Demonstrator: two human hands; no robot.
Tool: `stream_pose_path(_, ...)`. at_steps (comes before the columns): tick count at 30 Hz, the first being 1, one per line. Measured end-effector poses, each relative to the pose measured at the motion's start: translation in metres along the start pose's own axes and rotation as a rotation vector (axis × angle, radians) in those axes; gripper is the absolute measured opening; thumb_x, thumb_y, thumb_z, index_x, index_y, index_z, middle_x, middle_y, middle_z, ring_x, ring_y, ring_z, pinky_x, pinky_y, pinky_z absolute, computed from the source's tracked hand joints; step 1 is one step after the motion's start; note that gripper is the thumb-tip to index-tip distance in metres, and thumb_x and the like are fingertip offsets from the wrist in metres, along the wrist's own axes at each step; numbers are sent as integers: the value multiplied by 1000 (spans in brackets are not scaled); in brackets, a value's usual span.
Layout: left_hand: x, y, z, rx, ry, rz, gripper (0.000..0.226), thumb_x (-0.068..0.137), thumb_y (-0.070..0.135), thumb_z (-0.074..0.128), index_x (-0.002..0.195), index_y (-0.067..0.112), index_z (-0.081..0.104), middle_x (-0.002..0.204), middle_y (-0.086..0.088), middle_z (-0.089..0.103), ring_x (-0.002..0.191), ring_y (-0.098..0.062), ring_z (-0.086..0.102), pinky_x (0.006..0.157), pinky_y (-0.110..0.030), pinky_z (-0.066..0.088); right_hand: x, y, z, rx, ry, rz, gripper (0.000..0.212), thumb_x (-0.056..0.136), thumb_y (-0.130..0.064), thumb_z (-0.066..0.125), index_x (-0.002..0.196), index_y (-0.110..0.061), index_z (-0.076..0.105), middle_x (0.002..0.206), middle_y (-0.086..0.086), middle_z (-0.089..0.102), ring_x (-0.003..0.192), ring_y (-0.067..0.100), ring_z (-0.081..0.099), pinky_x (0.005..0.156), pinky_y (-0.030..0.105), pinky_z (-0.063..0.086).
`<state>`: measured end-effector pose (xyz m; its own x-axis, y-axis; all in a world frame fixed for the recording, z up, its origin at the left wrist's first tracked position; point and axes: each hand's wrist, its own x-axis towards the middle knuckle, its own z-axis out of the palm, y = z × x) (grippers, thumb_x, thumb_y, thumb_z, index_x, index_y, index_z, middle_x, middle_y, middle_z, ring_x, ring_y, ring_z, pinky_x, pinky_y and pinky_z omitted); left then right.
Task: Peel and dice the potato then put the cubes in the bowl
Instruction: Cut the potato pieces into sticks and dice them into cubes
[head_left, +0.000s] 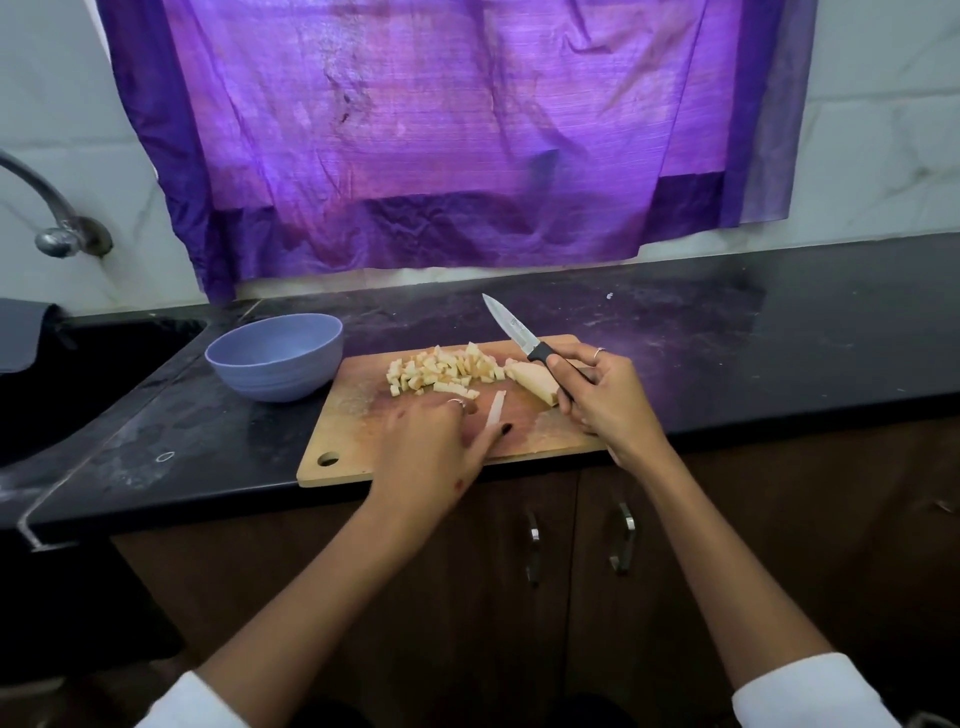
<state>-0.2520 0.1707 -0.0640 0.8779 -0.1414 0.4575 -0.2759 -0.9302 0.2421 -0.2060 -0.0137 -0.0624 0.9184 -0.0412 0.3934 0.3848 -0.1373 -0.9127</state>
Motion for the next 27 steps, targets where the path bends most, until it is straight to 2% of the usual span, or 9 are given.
stream_pose_path(2, 5, 14, 7, -21, -20, -97, 41, 88, 56, 56, 88, 17, 68, 83, 4, 66, 84, -17, 60, 83, -39, 49, 1, 2, 0, -28, 0, -8, 17, 95, -20, 57, 109, -22, 68, 57, 10, 51, 36, 2, 39, 40, 11, 29)
stream_pose_path(4, 6, 21, 11, -72, -15, -158, 30, 91, 44, 59, 81, 16, 63, 76, 3, 60, 79, -18, 58, 79, -37, 48, 1, 3, 0, -35, 4, -20, 15, 95, -20, 58, 107, -25, 67, 57, 11, 52, 36, 2, 40, 41, 9, 31)
stream_pose_path(8, 7, 15, 13, -131, 35, -195, 20, 93, 27, 60, 82, 11, 65, 75, 0, 61, 74, -19, 58, 74, -36, 49, 1, 4, 0, -58, -6, -37, 15, 95, -22, 58, 99, -34, 67, 58, 14, 53, 38, 3, 41, 43, 9, 32)
stream_pose_path(11, 6, 4, 9, -159, 49, -215, 17, 91, 25, 63, 98, 11, 70, 87, -3, 67, 80, -17, 61, 80, -37, 53, 2, 3, 1, -108, -9, -40, 14, 95, -24, 58, 102, -32, 67, 57, 12, 54, 40, 2, 42, 46, 9, 33)
stream_pose_path(15, -6, -18, -5, -182, 67, -254, 20, 90, 25, 64, 105, 12, 68, 92, -1, 66, 81, -11, 59, 80, -33, 54, -4, -4, 4, -359, -34, -127, 21, 94, -24, 59, 112, -23, 69, 66, -17, 59, 52, -5, 51, 59, 14, 38)
stream_pose_path(19, -16, -44, -16, -171, 98, -275, 18, 90, 25, 65, 97, 10, 73, 101, -4, 70, 84, -16, 62, 80, -33, 50, -27, -20, 8, -599, -199, -253, 27, 95, -23, 58, 121, -23, 66, 93, -29, 52, 73, -7, 49, 65, 0, 34)
stream_pose_path(22, -20, -57, -20, -181, 88, -276, 21, 88, 28, 66, 98, 11, 74, 104, -3, 71, 91, -17, 63, 83, -33, 50, -39, -25, 7, -785, -255, -274, 29, 96, -30, 54, 122, -23, 64, 80, -20, 55, 71, 2, 51, 64, 9, 41)
stream_pose_path(25, -21, -63, -21, -194, 80, -261, 24, 87, 33, 68, 97, 12, 74, 105, -2, 70, 97, -19, 62, 86, -36, 50, -44, -27, 10, -902, -298, -242, 33, 96, -36, 52, 118, -17, 66, 90, 0, 68, 75, 12, 58, 69, 35, 51)
stream_pose_path(27, -23, -64, -22, -204, 96, -259, 24, 86, 34, 69, 95, 13, 74, 106, -3, 69, 99, -20, 61, 86, -37, 49, -45, -30, 12, -931, -302, -242, 33, 96, -36, 52, 120, -18, 65, 92, 2, 68, 74, 13, 58, 68, 38, 52)
